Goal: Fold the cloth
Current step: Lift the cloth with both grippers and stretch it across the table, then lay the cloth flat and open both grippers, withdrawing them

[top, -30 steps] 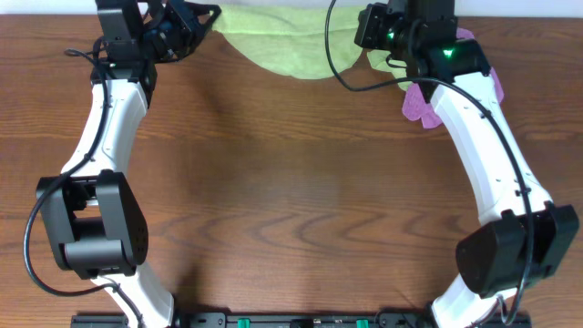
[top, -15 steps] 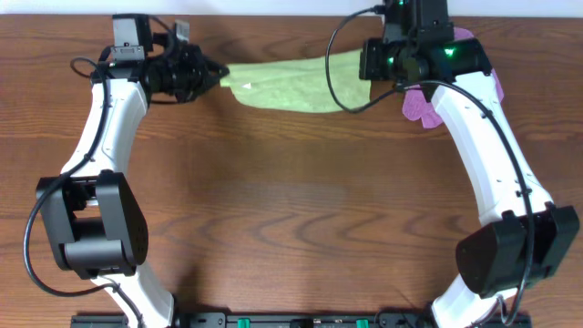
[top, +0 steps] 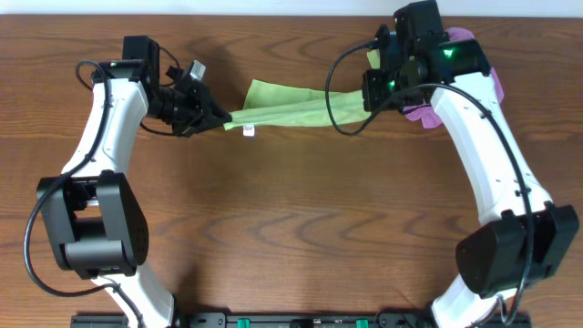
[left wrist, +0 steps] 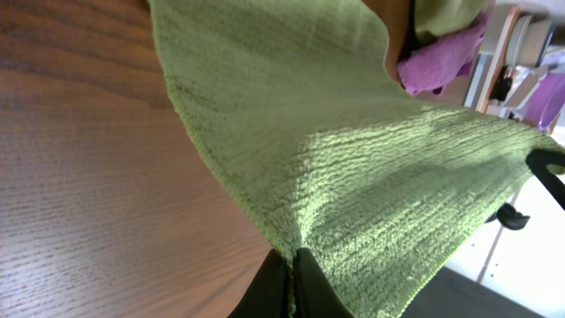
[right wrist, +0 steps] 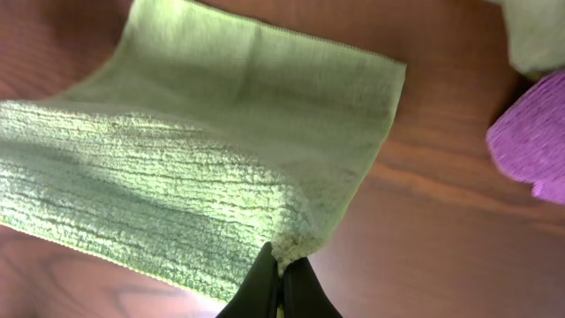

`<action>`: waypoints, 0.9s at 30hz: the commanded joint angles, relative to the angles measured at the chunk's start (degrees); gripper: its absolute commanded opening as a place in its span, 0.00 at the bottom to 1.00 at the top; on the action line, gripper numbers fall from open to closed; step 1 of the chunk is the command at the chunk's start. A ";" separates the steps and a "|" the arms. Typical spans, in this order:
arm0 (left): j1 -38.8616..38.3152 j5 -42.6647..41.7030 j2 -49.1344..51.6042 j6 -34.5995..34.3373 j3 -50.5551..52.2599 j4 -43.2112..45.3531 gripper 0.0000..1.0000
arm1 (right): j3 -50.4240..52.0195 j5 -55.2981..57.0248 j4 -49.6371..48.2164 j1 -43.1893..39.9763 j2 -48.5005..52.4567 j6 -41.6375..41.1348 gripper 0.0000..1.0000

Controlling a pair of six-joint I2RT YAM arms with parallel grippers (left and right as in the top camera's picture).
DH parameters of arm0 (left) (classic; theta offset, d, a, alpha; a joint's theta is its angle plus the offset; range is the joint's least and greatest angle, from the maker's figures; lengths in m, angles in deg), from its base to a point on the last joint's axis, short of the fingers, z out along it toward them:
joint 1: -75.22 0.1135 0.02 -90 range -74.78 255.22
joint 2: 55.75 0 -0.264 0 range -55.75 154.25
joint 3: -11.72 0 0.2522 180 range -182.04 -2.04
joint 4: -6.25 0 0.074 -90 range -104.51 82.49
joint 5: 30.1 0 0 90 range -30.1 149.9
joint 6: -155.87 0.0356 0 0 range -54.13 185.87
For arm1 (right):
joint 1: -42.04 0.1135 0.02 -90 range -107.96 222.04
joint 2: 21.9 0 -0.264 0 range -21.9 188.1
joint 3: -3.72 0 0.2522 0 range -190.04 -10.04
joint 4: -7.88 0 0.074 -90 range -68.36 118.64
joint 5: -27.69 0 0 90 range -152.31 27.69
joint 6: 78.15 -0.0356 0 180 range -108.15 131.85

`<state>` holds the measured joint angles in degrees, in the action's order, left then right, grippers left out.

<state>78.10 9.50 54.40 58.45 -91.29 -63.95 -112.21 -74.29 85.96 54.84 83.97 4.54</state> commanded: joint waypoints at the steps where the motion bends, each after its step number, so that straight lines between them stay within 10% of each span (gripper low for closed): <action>1: 0.09 1.09 -0.87 3.69 1.81 -0.87 0.06 | 2.93 -2.54 0.26 0.04 -0.94 1.20 0.02; 27: -2.08 0.83 -14.34 0.11 35.23 10.84 0.06 | 57.11 1.79 -19.34 2.62 -28.87 -11.04 0.02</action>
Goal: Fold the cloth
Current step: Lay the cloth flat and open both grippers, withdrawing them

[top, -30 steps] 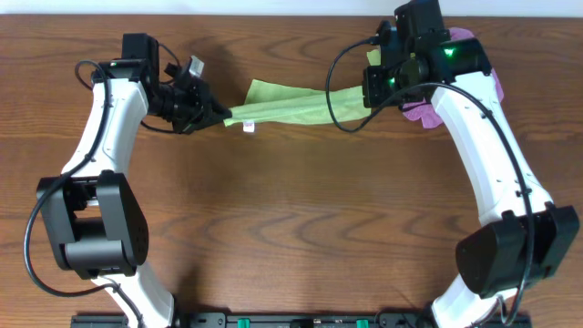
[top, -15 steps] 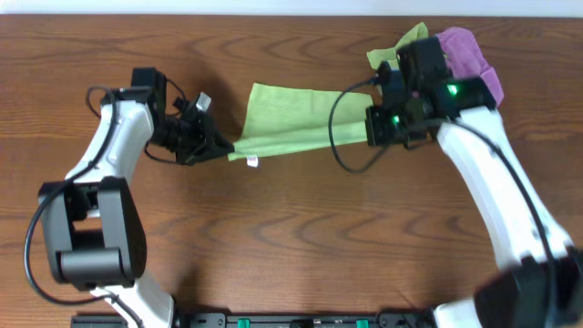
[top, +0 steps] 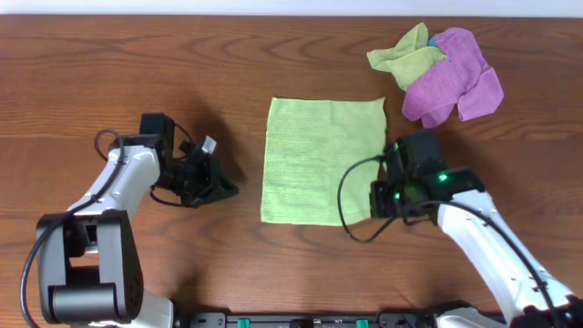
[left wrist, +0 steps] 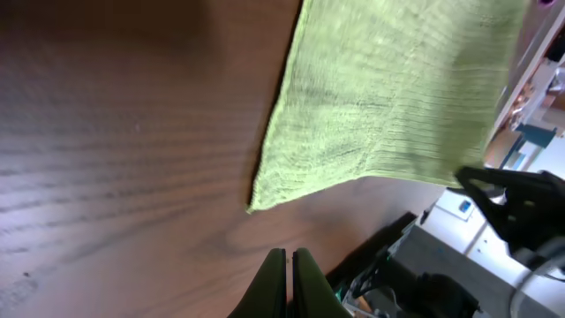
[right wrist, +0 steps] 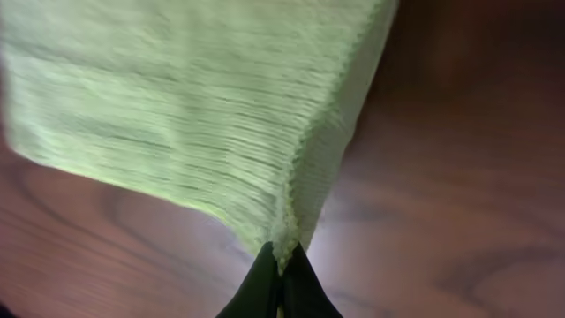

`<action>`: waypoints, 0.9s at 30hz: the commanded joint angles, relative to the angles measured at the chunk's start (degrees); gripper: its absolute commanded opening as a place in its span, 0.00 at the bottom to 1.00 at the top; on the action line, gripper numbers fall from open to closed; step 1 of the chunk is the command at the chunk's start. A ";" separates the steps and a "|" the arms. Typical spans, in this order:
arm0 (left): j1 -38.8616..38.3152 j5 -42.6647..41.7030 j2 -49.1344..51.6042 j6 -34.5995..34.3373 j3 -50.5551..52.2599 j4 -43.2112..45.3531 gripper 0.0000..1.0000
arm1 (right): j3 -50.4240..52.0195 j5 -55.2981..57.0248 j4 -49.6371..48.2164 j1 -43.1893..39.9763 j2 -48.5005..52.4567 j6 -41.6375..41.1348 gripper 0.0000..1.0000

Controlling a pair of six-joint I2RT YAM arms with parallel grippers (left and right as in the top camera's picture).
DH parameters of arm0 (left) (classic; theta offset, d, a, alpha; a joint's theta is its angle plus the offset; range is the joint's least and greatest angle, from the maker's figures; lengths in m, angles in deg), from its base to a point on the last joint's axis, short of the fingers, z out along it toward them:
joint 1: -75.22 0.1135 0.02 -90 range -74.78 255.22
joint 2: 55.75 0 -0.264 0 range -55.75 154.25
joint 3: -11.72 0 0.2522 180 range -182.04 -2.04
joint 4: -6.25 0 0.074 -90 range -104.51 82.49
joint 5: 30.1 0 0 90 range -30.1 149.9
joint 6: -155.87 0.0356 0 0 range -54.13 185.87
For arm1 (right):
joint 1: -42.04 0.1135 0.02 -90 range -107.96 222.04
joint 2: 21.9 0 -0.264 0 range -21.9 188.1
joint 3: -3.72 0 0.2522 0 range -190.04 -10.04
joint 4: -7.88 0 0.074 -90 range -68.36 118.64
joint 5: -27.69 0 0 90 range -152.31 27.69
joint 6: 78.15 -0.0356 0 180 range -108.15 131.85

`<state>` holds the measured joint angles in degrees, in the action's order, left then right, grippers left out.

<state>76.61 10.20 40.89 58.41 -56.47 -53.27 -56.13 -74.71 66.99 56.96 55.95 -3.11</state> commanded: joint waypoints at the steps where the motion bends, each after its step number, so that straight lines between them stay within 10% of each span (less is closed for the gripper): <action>1: -0.72 0.07 -0.87 0.13 0.44 0.17 0.06 | 1.11 2.67 -0.28 0.50 -1.03 -3.48 0.05; 4: -0.76 -1.44 -0.98 -0.57 0.42 0.11 0.07 | 1.09 3.74 -0.15 0.50 -2.19 -3.76 0.25; 7: -0.79 -1.64 -1.18 -2.03 0.42 -0.24 0.33 | 1.09 4.70 -0.17 0.48 -4.96 -4.85 0.88; 9: -0.76 -2.12 -1.20 -1.99 0.42 -0.66 0.49 | 1.09 4.79 -0.15 0.48 -7.19 -5.75 0.98; 14: -0.79 -3.98 -1.20 -1.97 0.44 -3.17 0.95 | 1.09 4.92 3.74 -0.35 -15.47 -8.37 0.99; 27: -3.89 -6.32 -1.20 -11.08 11.06 8.24 0.95 | 10.58 2.40 13.77 -6.62 -36.44 -10.10 0.99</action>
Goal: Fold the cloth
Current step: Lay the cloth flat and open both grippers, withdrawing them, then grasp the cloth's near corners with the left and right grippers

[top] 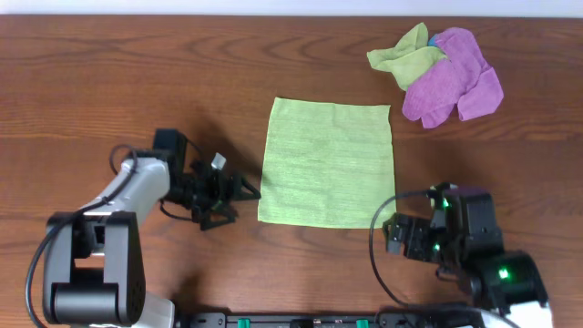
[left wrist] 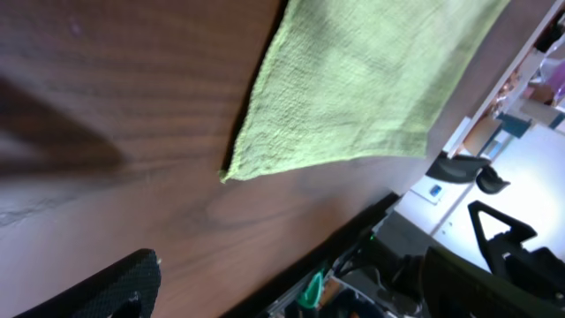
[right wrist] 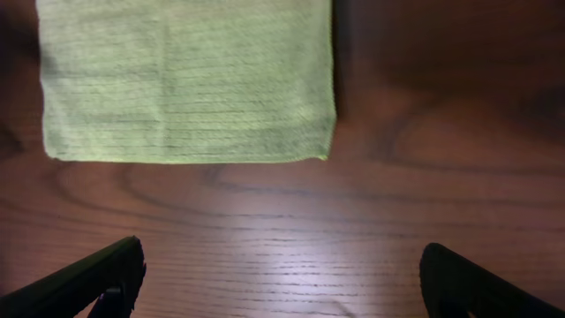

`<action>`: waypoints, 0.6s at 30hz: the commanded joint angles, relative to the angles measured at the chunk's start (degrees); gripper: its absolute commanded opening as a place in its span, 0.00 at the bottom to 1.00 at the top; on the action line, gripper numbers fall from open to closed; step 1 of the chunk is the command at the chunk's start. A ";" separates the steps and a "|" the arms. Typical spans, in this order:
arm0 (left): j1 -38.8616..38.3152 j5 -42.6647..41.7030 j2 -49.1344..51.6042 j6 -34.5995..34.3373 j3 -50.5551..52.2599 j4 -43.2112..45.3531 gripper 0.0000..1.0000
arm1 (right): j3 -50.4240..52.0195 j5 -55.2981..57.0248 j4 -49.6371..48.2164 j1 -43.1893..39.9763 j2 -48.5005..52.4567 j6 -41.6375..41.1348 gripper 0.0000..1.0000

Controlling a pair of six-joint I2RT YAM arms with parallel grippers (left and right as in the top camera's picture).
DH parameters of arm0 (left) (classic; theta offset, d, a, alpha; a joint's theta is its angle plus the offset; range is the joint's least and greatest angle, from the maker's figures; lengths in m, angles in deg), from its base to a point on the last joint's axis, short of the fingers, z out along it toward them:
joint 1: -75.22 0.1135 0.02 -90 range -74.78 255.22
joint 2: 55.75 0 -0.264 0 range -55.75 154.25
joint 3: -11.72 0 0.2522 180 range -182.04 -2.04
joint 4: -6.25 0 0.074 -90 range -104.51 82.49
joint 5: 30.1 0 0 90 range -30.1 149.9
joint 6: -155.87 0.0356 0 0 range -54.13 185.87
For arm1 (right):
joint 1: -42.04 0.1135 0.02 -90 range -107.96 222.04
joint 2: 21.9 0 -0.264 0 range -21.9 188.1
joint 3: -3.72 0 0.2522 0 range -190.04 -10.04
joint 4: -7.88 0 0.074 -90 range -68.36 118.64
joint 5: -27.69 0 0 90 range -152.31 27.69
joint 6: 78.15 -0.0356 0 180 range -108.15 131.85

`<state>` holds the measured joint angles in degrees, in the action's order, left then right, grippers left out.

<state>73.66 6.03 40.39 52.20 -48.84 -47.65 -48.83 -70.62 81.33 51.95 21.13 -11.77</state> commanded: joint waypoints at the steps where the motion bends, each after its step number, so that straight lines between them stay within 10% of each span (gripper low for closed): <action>1: -1.18 -2.95 -0.70 -6.19 4.92 5.05 0.95 | 4.52 -2.54 -1.20 -2.16 -2.01 -1.70 0.99; 18: -11.56 1.31 -0.68 -31.71 15.28 40.41 0.96 | 12.61 -14.67 -17.75 -6.62 3.15 -5.09 0.93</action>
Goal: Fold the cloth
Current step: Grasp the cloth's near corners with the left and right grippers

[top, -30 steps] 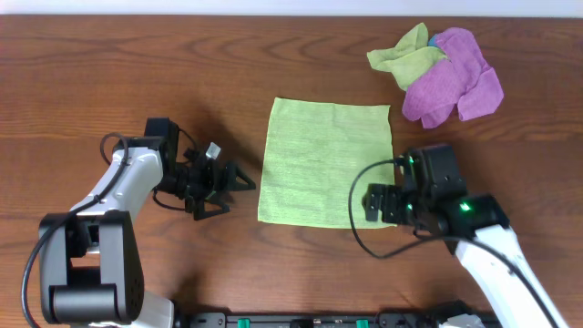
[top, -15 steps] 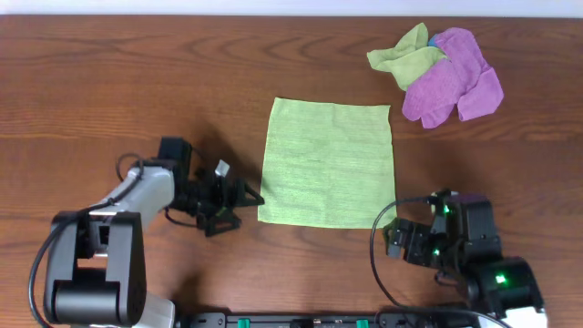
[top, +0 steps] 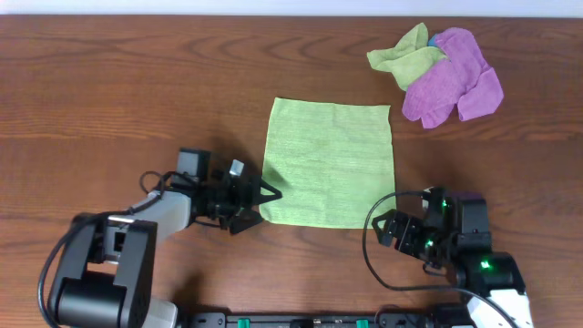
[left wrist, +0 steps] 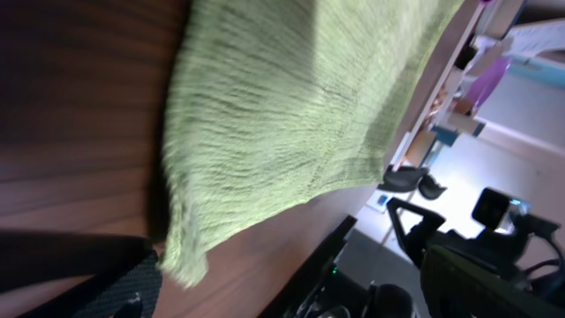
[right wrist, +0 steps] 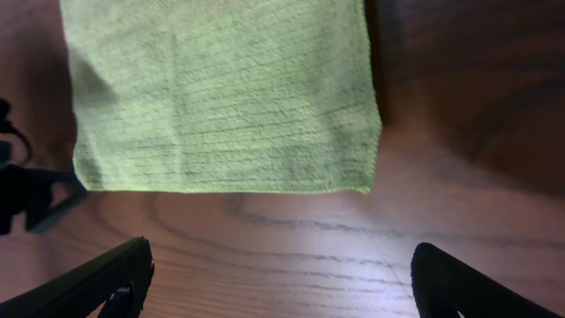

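A light-green cloth (top: 330, 162) lies flat in one layer at the table's middle. My left gripper (top: 258, 202) is open, low at the cloth's near-left corner. In the left wrist view that corner (left wrist: 183, 261) lies between the spread fingers (left wrist: 84, 284), close to the left one. My right gripper (top: 390, 235) is open just short of the near-right corner. Its view shows the cloth (right wrist: 221, 97) ahead and bare wood between its fingertips (right wrist: 99, 284).
A crumpled purple cloth (top: 453, 84) and a yellow-green one (top: 404, 53) lie heaped at the far right of the wooden table (top: 109, 100). The left gripper's fingers (right wrist: 35, 199) show at the left edge of the right wrist view.
My left gripper has moved right, from a little left of the cloth to its near-left corner. My right gripper has come slightly closer to the near-right corner. Both are still open.
Both grippers first held the cloth by its corners, stretched between them at the far side of the table. Then it lay spread at the middle, left gripper shut clear of it, right still pinching a corner. Then both stood open near it; now both are at its near corners.
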`<action>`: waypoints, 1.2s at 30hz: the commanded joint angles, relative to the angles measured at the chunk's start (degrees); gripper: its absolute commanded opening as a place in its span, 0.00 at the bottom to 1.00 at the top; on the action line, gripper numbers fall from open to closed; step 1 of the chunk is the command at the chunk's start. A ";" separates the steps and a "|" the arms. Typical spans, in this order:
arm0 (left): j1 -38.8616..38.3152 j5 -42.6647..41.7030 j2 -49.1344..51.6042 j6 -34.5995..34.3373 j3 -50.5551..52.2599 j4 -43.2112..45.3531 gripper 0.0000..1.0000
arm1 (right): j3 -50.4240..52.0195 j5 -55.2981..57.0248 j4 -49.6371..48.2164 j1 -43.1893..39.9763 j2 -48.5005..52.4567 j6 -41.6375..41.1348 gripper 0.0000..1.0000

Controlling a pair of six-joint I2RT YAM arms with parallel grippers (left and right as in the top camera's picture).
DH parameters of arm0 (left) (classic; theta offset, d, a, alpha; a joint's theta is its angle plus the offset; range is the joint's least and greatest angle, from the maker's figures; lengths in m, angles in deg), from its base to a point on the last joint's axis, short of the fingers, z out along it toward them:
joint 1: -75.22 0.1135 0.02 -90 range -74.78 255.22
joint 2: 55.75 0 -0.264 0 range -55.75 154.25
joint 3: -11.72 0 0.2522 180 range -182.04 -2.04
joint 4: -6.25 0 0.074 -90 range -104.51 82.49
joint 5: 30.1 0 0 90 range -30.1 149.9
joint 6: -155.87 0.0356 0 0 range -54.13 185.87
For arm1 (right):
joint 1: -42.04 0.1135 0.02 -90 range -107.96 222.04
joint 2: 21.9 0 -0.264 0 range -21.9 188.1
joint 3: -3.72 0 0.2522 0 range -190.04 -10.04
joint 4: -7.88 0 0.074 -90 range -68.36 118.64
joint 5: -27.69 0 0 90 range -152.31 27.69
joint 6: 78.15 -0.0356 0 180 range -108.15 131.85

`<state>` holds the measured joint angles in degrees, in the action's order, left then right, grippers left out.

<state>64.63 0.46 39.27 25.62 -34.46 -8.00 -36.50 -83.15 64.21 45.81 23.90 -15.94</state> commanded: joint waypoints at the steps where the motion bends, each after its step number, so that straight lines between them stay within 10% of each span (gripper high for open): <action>1: -3.52 7.69 0.44 -5.73 0.90 1.33 0.97 | 0.28 -2.14 -0.87 -0.48 0.55 -0.94 0.93; 2: -4.52 8.74 0.44 -6.51 0.90 1.84 1.00 | 0.28 -2.14 -1.01 -0.48 0.61 -0.94 0.93; 9: -5.20 9.05 0.44 -6.56 0.90 5.57 0.27 | 0.39 -0.48 -0.81 -0.48 0.63 -0.87 0.93; 14: -5.20 9.55 0.44 -6.51 0.90 7.23 0.06 | 1.36 1.01 -2.05 -0.48 2.25 -0.35 0.92; 32: -5.20 8.72 0.44 -6.51 0.87 8.33 0.06 | 1.81 0.90 -19.69 -0.48 23.47 -0.50 0.84; 36: -5.20 8.35 0.44 -6.51 0.87 8.31 0.06 | 1.81 0.92 -21.27 -0.48 26.88 -0.98 0.66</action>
<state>59.41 9.26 39.10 19.15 -33.63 0.28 -35.14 -82.16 43.38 45.70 49.59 -16.51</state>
